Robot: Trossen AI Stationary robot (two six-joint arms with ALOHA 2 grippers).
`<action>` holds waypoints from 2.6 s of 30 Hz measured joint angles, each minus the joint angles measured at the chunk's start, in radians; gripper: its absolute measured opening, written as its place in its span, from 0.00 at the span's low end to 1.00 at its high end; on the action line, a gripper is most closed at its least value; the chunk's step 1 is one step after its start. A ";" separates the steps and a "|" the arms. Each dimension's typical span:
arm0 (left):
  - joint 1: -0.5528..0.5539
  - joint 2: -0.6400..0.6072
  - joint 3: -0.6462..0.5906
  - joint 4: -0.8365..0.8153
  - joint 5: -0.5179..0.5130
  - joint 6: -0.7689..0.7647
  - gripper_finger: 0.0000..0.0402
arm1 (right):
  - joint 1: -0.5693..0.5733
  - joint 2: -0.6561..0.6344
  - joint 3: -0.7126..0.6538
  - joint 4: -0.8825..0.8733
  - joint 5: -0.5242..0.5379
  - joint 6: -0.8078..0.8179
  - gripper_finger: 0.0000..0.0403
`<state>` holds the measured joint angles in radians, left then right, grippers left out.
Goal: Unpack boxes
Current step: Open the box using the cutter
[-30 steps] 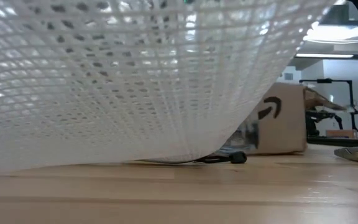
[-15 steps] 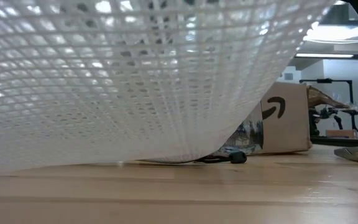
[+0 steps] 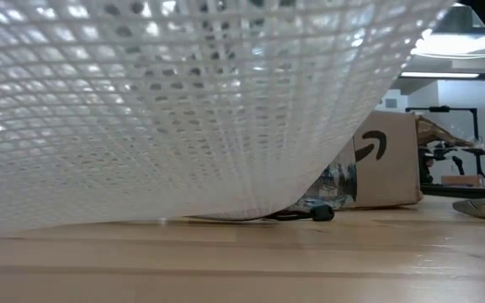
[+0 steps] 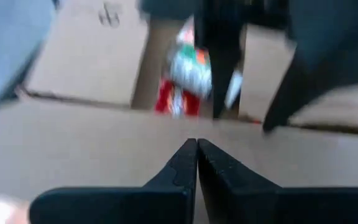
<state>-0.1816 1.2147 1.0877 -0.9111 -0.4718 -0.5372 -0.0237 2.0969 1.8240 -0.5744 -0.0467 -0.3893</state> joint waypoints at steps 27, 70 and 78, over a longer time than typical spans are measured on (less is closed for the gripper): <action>0.006 0.060 -0.610 0.986 0.020 -0.129 0.00 | 0.004 -0.054 -0.034 -0.518 -0.086 0.135 0.52; 0.244 0.423 0.069 0.613 0.138 0.266 0.00 | -0.320 -0.295 -0.550 0.209 0.226 -0.426 0.50; 0.245 0.422 0.069 0.616 0.138 0.263 0.00 | -0.346 -0.290 -0.628 0.356 0.260 -0.450 0.44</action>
<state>0.0631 1.6371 1.1564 -0.2953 -0.3340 -0.2740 -0.3698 1.8066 1.1960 -0.2186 0.2135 -0.8394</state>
